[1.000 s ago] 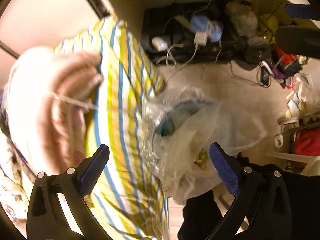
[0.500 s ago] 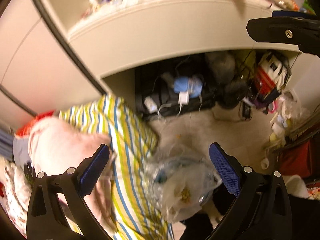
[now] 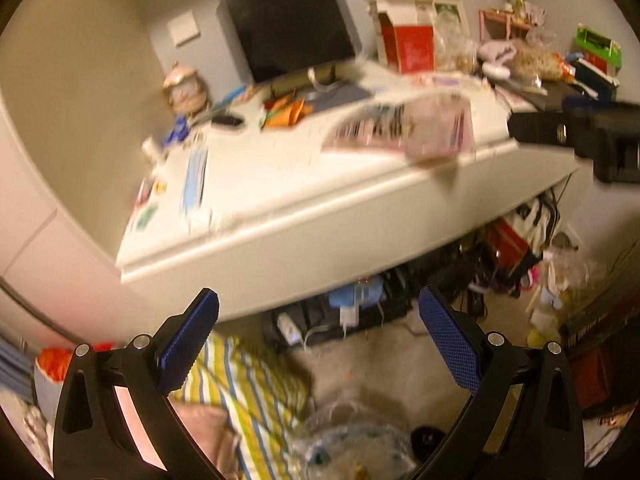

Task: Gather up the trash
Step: 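Raise both tools from the wastebasket back up toward the desk, then move the right tool to the pink 'Packaging Bags' bag on the desk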

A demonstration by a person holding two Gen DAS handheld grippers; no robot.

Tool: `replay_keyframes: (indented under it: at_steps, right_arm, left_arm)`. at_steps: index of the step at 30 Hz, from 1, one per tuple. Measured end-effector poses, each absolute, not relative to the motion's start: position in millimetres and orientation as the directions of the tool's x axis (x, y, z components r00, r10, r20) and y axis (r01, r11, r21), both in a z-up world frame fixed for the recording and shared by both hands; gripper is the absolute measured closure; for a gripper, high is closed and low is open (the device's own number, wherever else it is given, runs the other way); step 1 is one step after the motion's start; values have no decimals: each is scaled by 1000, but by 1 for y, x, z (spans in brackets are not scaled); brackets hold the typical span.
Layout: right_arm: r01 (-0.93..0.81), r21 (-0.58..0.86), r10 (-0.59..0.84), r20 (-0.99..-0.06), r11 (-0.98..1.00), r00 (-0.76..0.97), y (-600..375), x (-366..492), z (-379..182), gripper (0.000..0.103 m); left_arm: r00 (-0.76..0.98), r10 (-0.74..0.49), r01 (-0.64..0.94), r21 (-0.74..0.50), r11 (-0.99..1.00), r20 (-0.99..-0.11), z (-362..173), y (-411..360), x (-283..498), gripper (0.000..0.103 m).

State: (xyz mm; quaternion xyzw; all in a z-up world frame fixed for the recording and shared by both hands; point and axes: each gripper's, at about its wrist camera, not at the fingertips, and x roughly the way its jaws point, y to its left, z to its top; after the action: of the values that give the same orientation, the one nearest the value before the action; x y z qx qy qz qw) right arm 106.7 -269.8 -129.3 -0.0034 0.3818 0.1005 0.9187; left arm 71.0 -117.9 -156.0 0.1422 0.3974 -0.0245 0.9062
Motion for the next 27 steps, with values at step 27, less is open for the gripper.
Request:
replay_keyframes:
  at_steps: [27]
  right_arm:
    - [1,276,229,-798,961,557,-322,210,-167,7]
  left_arm:
    - [690,-11,312,284,906,-723,-152,-182,211,6]
